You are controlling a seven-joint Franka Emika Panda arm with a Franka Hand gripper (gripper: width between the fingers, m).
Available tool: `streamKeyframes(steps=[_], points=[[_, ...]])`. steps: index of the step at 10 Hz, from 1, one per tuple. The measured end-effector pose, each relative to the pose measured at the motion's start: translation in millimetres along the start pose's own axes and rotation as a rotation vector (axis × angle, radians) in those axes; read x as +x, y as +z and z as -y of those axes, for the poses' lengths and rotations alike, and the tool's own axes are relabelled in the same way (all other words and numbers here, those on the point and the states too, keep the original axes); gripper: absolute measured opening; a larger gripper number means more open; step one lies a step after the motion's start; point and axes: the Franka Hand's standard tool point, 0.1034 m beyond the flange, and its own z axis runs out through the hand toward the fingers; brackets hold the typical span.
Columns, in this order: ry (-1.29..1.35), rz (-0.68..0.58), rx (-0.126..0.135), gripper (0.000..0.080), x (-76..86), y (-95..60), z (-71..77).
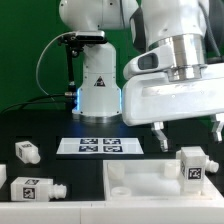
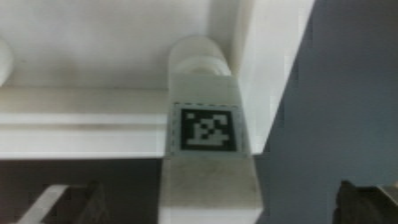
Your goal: Assemble one leg
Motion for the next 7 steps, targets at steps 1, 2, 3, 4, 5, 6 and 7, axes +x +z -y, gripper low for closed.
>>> streamKeyframes(steps=[1, 2, 3, 4, 5, 6, 7], points=[[0.026, 0.07, 0.009, 0.0647, 3.1, 2.1, 0.2], [0.059, 0.134, 0.013, 0.0647, 3.1, 8.1, -0.3], [0.076, 0.225, 0.019, 0.0649, -0.2, 10.5, -3.2], [0.093, 0.294, 0.023, 0.0649, 2.0, 8.5, -6.7], [0.127, 0.357, 0.024, 0.0649, 0.6, 8.3, -4.4], [0.171, 0.443, 0.021, 0.0649, -4.4, 10.7, -0.6], [0.232, 0.43, 0.007, 0.0649, 0.1, 12.7, 2.3]])
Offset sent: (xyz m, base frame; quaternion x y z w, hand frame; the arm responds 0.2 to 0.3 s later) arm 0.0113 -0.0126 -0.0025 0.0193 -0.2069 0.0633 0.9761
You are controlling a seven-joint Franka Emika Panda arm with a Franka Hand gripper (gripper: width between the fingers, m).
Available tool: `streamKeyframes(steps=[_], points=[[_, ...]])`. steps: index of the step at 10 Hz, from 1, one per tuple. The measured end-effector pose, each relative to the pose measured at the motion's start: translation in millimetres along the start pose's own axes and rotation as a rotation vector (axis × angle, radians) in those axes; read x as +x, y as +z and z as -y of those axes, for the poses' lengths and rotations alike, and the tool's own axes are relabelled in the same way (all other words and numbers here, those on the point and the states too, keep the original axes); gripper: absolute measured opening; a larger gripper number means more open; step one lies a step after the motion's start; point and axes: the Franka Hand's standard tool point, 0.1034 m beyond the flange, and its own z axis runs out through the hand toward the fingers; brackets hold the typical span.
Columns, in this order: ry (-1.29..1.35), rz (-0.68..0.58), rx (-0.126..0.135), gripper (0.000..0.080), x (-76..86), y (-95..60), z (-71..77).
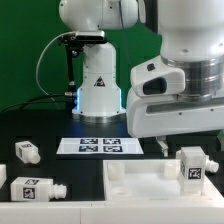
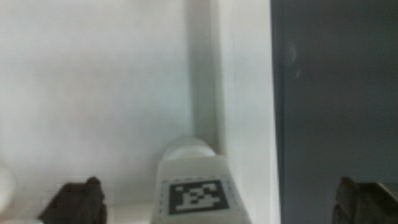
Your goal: Assemble one leg
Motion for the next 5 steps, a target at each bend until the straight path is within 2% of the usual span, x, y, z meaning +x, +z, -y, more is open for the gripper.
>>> streamKeyframes(steps=[2, 3, 4, 5], points=[[0.01, -0.001, 0.0, 0.0649, 0.0, 0.6, 0.0], [0.07, 0.0, 0.002, 0.0525, -0.2, 0.8, 0.7], [0.153, 0.0, 0.002, 0.0525, -0.3, 1.1, 1.0], [0.206, 0.0, 0.001, 0.0311, -0.1, 1.0, 0.3]])
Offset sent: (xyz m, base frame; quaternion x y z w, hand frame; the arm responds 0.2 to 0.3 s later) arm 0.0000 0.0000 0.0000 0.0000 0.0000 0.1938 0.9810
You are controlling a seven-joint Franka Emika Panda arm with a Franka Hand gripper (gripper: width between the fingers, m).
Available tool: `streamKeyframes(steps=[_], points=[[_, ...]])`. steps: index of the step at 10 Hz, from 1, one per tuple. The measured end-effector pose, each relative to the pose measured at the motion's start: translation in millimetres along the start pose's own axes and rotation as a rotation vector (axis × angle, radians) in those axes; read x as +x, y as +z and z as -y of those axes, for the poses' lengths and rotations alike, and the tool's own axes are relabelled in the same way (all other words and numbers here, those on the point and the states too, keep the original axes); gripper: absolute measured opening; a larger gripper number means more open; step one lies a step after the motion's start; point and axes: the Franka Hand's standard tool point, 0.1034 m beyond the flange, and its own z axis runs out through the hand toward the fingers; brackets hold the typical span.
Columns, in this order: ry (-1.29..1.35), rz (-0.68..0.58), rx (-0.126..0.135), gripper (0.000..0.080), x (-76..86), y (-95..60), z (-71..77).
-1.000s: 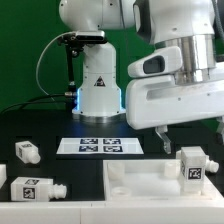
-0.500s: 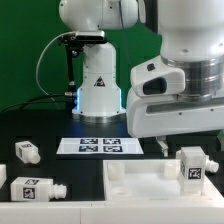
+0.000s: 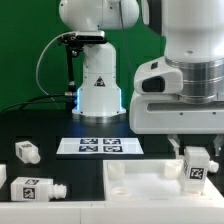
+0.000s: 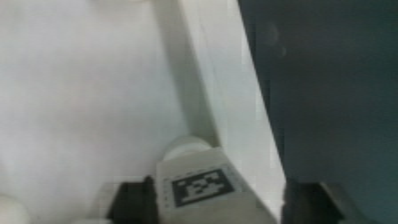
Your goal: Assemble one leg
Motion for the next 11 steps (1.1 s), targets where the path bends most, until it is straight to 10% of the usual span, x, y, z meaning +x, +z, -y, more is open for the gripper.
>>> streamKeyframes(steps=[4, 9, 11], points=[[0.433, -0.03, 0.003, 0.0288, -15.8, 7.2, 11.7], [0.943, -0.079, 0.231, 0.0288, -4.3, 6.5, 23.3], [0.95, -0.078, 0.23, 0.0363, -5.3, 7.2, 24.3]])
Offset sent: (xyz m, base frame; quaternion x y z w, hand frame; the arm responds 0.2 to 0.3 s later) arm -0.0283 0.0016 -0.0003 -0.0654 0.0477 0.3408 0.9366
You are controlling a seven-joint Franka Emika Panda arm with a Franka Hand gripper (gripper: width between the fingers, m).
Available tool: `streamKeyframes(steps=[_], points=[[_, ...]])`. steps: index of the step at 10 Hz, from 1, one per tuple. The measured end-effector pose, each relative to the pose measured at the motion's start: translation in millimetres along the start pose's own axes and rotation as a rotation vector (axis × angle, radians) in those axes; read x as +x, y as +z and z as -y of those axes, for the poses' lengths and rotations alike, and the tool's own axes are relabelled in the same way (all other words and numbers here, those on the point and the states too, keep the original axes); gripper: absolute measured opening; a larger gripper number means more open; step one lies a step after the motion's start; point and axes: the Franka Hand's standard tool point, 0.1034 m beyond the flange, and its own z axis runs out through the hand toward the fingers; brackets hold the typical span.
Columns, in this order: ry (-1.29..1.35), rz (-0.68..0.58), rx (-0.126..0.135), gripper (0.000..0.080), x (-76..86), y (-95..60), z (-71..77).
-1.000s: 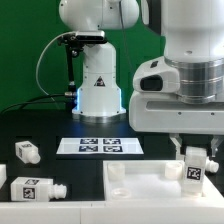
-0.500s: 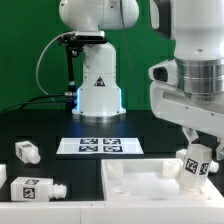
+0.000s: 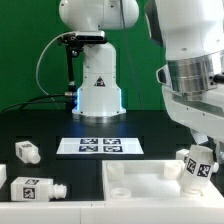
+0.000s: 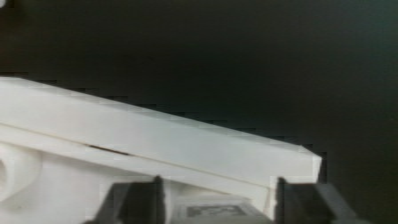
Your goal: Assemble one leg
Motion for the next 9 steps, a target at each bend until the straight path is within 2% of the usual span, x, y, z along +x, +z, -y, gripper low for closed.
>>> streamKeyframes(steps=[1, 2, 3, 4, 5, 7, 8, 9], points=[[-0.053, -0.001, 0.0, 0.0363, 0.4, -0.3, -0.1], [-0.191, -0.005, 0.002, 0.0545, 1.2, -2.1, -0.1], [-0.387, -0.017, 0.016, 0.0628, 4.8, -2.7, 1.0], [-0.559, -0.033, 0.013, 0.0643, 4.9, -2.2, 0.4], [-0.68, -0.046, 0.02, 0.0643, 4.3, -1.8, 0.1], [-0.757, -0.047, 0.018, 0.0648, 6.2, -1.5, -0.1], [-0.884, -0.051, 0.01, 0.0649, 9.6, -1.8, -0.7], [-1.155, -0.075, -0.029, 0.0649, 26.0, -6.4, -0.4]])
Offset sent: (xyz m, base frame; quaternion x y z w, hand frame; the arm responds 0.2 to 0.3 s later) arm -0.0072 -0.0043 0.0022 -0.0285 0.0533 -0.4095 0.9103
